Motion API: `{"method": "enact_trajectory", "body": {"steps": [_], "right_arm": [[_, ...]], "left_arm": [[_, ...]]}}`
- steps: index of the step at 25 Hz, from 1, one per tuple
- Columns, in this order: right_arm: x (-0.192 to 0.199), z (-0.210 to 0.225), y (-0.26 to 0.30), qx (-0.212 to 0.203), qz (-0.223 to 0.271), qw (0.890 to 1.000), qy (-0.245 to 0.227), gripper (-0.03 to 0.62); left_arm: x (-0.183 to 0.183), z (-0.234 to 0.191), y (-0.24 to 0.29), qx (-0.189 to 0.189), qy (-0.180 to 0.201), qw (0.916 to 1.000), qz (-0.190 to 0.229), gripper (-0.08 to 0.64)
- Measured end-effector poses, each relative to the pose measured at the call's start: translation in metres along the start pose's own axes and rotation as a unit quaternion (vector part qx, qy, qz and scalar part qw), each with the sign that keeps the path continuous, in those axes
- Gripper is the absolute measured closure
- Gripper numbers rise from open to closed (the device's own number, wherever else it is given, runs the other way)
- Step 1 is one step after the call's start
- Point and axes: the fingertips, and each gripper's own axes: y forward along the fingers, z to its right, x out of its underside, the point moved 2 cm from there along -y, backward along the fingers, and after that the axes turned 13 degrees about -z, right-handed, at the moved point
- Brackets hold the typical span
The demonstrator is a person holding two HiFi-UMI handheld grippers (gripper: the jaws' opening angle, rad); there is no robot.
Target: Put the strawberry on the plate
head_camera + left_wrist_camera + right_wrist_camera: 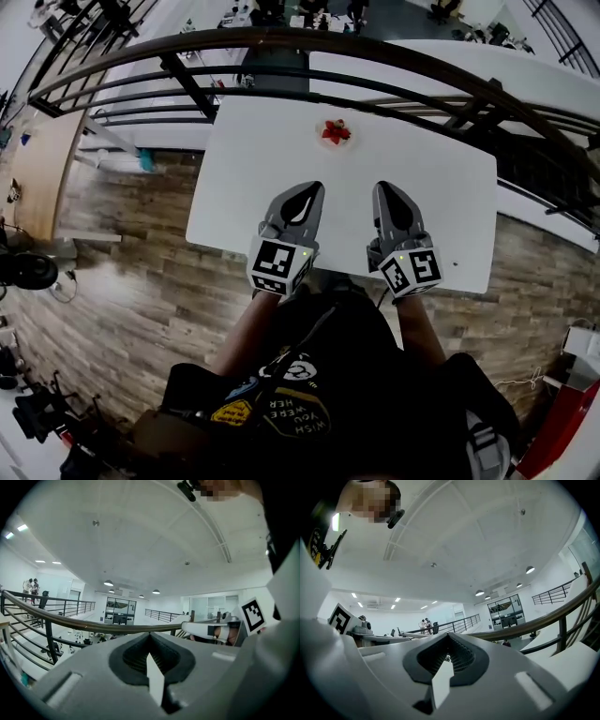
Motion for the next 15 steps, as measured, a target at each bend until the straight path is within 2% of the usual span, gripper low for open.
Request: {"method": "enact_trajectory", "body": {"steps": [5,8,11,15], "right_arm": [[0.014,-0.036,-0.033,0.019,-0.006,1.000,-0.011,0.589],[0.033,-0.043,-0.051,0.040,-0.020,0.999,0.000,0.589],[0.045,-0.044,-0.071,0.059,-0.023,0.998,0.013,0.589],[0.060,-0.046,-0.083,0.058,-0.032,0.998,0.016,0.590]], "left_arm": [[0.016,0.006,-0.042,-0.013,-0.015,0.9998,0.005,0.560],[0.035,0.008,-0.058,-0.025,-0.028,0.9993,-0.004,0.560],[0.048,0.017,-0.070,-0.017,-0.038,0.9991,-0.006,0.560],[0.060,0.032,-0.070,-0.001,-0.038,0.9992,-0.015,0.560]]}}
